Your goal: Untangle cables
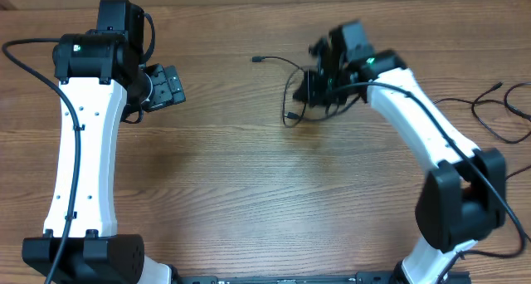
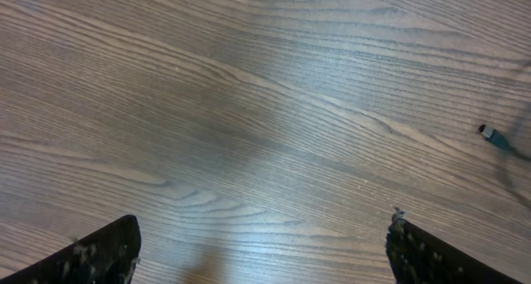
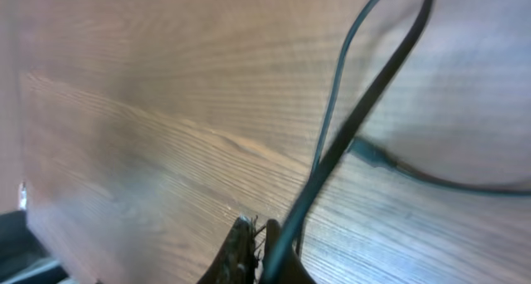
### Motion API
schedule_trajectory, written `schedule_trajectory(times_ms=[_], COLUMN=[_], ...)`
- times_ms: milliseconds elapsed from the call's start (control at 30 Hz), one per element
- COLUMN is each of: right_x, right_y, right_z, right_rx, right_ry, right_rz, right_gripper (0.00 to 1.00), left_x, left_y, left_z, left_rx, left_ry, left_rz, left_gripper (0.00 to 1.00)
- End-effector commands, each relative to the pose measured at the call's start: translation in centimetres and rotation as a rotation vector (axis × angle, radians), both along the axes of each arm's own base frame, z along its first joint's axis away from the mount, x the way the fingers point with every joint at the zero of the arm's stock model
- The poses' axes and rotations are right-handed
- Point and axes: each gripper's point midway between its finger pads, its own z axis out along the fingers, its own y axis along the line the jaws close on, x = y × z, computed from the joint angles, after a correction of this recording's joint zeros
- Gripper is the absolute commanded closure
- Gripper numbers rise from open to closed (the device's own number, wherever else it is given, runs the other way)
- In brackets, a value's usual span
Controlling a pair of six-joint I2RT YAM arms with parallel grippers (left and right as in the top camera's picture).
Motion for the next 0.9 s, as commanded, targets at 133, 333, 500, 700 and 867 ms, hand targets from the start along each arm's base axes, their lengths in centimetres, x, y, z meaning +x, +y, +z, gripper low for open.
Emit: schedule_trajectory(times_ms=[133,333,500,700,867], right_x=[3.4,4.2,3.7,0.9,-3.0], right_y=[-7.4,-16.4,-26.2,-37.9,-45.6], right_z=[9.2,12.8,14.6,15.4,15.9], right_rx=[-0.309,-0.428,-0.585,-0.712,-0.77], right_ry=[-0.241,-0.251,-0.245,-0.191,-0.134], right_rz=[-0.197,-0.408,-0.636,-0.93,-1.214], right_gripper=[0.96,0.96,0.96,0.96,0.96], left_x=[0.0,-0.1,-0.1,-0.1,-0.1], left_y=[-0.1,-0.1,-0.1,-0.1,-0.1], left_z=[0.0,0.0,0.0,0.0,0.0], left_rx=[0.0,0.0,-0.001,-0.002,-0.001], left_ry=[0.002,0.006,0.005,0.006,0.005], left_rz=[-0.018,-0.018,-0.018,-0.018,-0.018], left_gripper=[0.06,0.06,0.05,0.05,0.05])
